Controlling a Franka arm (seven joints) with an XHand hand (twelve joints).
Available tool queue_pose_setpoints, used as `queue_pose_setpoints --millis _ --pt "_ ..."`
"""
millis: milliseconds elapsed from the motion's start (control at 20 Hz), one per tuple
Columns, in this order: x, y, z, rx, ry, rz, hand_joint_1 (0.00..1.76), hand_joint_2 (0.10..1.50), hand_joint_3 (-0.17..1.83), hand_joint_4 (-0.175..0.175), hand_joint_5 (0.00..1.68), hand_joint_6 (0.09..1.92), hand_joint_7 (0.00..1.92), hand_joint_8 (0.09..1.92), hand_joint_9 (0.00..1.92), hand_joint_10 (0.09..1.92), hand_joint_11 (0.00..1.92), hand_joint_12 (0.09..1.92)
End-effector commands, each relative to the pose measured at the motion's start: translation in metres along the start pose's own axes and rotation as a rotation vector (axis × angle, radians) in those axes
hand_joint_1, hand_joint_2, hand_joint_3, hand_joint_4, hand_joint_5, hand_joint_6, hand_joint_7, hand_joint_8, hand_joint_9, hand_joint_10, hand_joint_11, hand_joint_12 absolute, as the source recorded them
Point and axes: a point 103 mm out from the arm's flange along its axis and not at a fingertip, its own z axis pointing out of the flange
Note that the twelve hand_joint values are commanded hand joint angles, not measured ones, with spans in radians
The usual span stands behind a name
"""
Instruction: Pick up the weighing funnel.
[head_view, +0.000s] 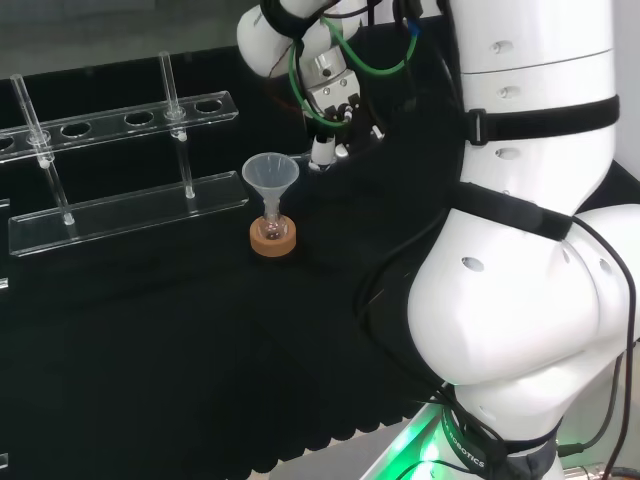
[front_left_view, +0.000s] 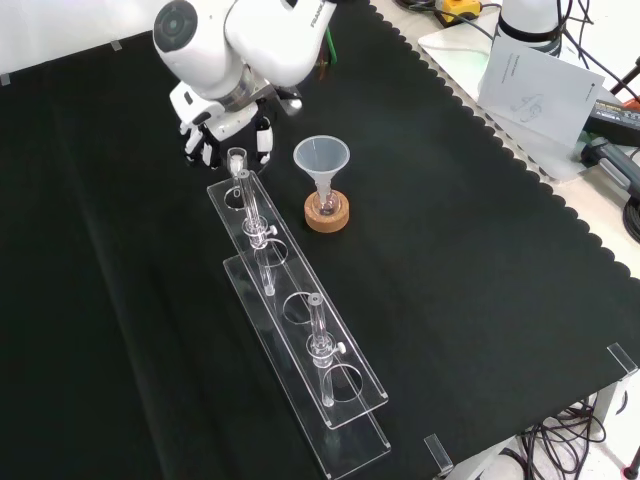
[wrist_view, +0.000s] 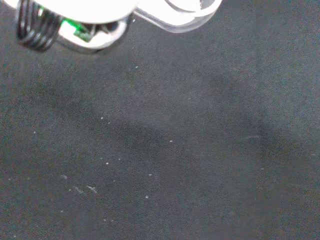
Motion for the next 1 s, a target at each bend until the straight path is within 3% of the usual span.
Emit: queue_pose_setpoints --millis 50,300,400,450,1000 --pt "-0.022 -0.025 -0.024 -0.031 -0.008 0.033 1.10 0.72 0.56 0.175 1.22 0.72 0.51 0.67 0.86 0.47 0.57 1.26" --pt "-0.033 -0.048 -0.047 -0.035 -0.029 0.067 1.10 0.72 0.56 0.175 1.22 0.72 0.51 0.67 0.86 0.47 0.57 1.26" --pt "-0.034 -0.058 -0.056 -0.023 -0.063 0.137 1.10 0.72 0.56 0.175 1.22 0.72 0.51 0.67 0.86 0.47 0.57 1.26" --pt "-0.034 -0.063 -0.060 -0.026 -0.069 0.144 1.10 0.72 0.56 0.175 1.22 0.72 0.51 0.67 0.85 0.47 0.57 1.26" --pt "-0.053 -0.103 -0.084 -0.034 -0.067 0.155 1.10 0.73 0.56 0.175 1.22 0.72 0.51 0.67 0.84 0.47 0.56 1.25"
